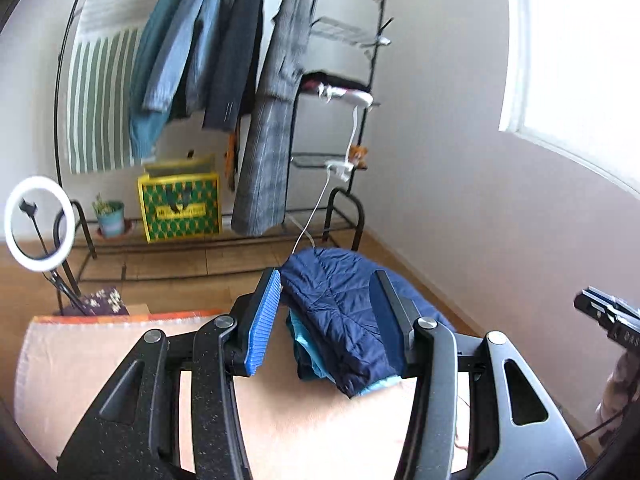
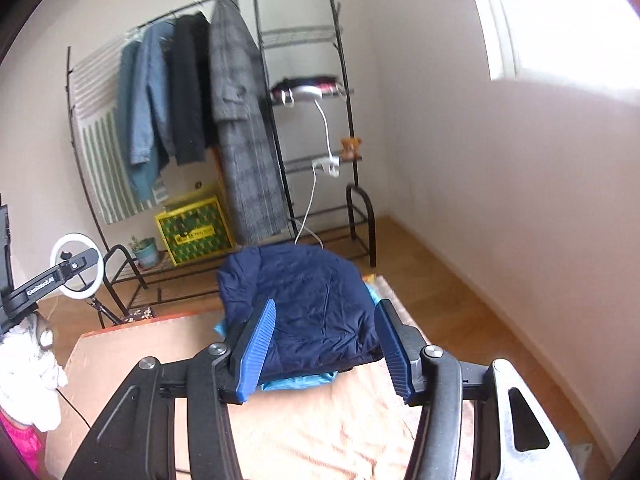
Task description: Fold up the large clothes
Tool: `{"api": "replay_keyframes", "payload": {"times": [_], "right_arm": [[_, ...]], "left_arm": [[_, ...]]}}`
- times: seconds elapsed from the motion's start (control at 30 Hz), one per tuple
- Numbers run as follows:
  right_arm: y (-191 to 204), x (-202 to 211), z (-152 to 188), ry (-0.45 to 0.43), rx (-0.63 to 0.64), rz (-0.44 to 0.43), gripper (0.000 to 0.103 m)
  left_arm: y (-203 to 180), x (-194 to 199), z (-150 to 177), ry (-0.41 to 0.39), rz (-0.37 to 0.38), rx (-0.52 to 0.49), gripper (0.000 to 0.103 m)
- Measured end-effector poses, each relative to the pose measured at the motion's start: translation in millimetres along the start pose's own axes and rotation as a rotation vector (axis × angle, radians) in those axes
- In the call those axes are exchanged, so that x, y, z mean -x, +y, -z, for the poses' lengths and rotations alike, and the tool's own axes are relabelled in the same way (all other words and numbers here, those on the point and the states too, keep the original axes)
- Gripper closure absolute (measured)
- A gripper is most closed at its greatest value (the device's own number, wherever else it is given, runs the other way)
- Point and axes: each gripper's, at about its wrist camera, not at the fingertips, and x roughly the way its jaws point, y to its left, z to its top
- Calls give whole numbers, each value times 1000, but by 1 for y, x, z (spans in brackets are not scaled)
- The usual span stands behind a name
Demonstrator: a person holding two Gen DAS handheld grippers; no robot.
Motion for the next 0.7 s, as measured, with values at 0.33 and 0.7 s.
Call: {"api": "replay_keyframes", "payload": {"times": [0.33, 0.7], "right_arm": [[30, 117, -11, -118, 31, 27, 44], [58, 161, 9, -120, 31, 30, 42]], "left_arm": [[-19, 142, -2, -115, 47, -92, 53], [-10, 224, 31, -128, 67, -130, 53]]}}
